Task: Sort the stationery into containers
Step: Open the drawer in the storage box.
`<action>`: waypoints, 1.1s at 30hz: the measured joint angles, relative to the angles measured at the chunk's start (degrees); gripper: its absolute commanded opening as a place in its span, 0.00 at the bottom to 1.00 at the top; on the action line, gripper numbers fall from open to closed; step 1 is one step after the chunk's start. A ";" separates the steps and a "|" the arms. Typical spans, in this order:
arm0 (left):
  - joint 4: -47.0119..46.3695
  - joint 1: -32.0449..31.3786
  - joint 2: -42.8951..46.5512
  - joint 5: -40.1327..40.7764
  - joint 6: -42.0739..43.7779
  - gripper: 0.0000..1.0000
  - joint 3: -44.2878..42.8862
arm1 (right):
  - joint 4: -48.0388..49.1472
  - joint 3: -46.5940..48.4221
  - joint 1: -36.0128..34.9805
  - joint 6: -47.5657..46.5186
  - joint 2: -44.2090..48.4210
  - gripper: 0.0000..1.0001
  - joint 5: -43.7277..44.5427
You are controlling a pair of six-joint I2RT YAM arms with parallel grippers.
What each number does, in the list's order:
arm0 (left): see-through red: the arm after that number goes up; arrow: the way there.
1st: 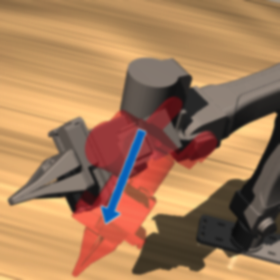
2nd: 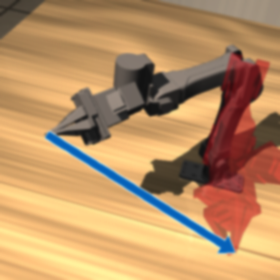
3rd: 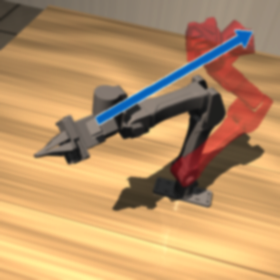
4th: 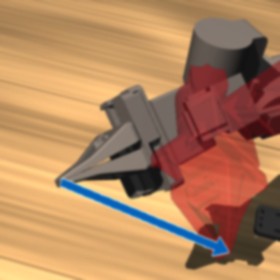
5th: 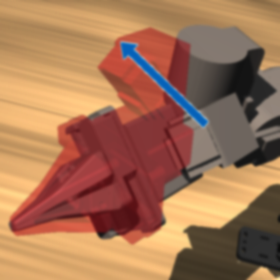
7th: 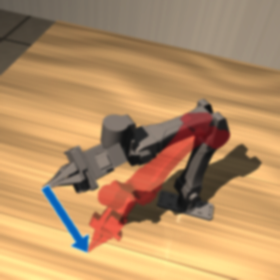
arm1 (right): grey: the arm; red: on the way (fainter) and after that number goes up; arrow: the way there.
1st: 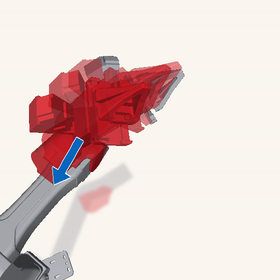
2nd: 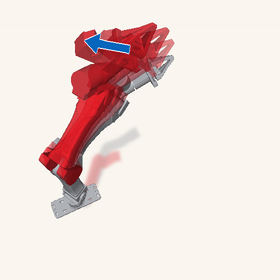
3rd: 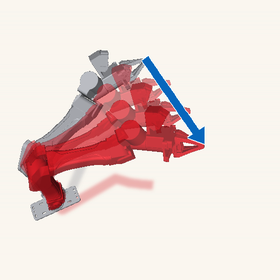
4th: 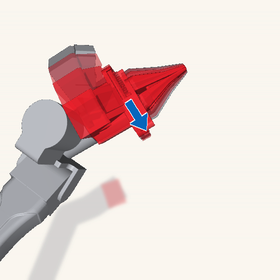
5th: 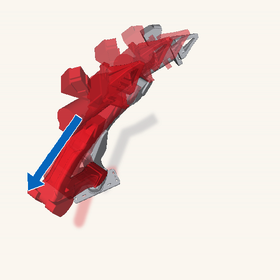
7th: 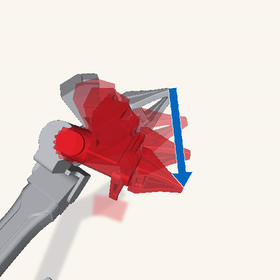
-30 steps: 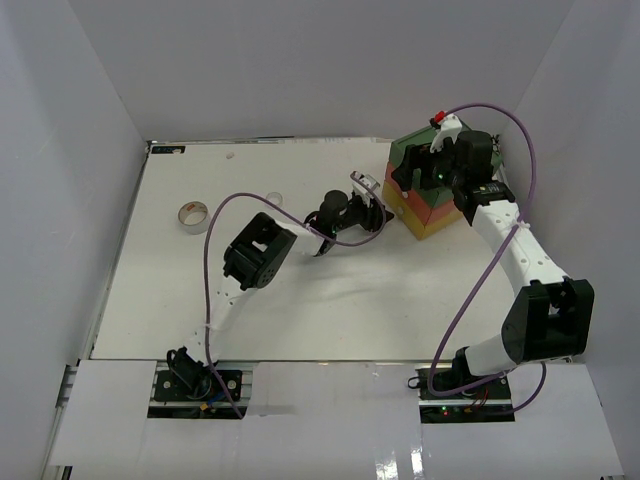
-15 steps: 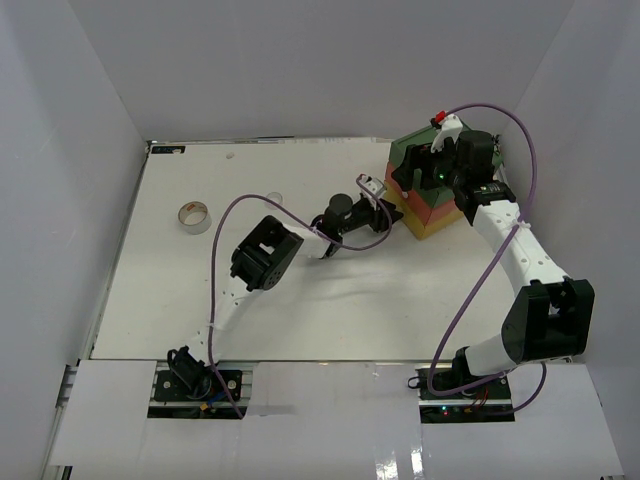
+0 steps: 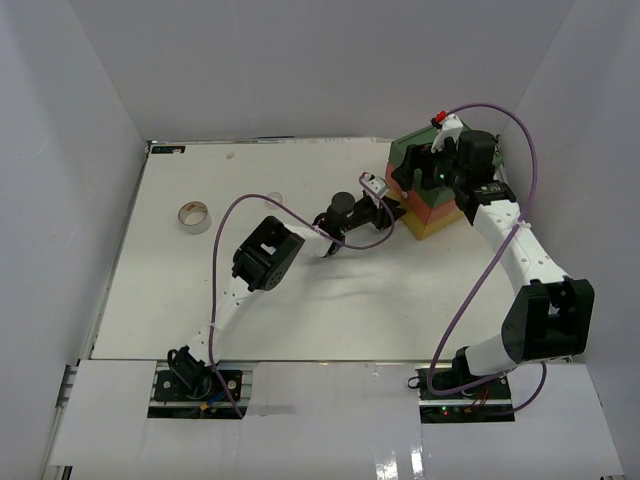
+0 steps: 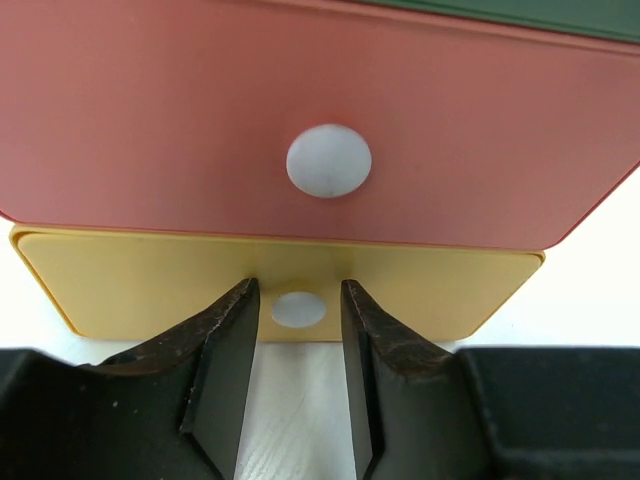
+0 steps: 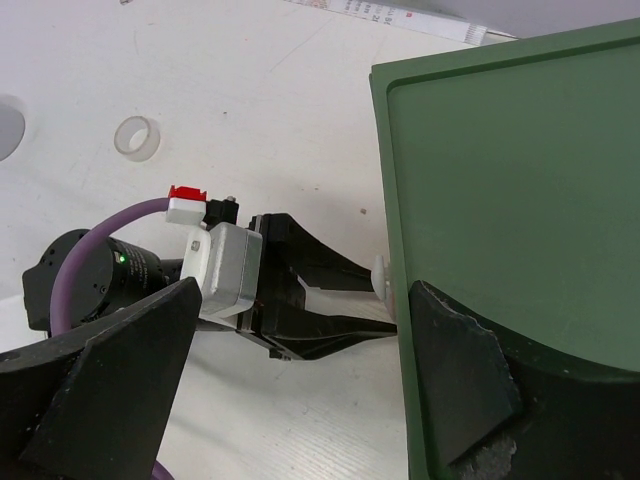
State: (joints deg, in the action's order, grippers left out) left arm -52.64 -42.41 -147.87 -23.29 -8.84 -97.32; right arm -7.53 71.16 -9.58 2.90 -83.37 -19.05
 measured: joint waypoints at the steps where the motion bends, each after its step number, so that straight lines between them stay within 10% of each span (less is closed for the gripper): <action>1: 0.04 0.04 -0.02 -0.04 0.09 0.46 -0.13 | 0.00 0.00 0.04 0.02 0.00 0.90 -0.07; 17: 0.44 0.35 -1.92 -2.38 0.26 0.39 -2.49 | 0.07 0.00 0.26 0.07 0.00 0.90 0.07; 28: -0.35 0.44 -1.84 -2.86 0.48 0.01 -1.75 | 0.11 -0.02 0.26 0.09 -0.02 0.90 0.22; 33: -3.02 0.44 -0.20 -2.36 1.14 0.00 2.27 | 0.07 0.00 0.00 0.20 -0.02 0.90 -0.46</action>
State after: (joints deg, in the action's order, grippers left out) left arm -55.66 -41.98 -148.07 -25.65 -7.70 -95.04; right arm -7.46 71.16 -9.58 3.09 -83.40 -19.51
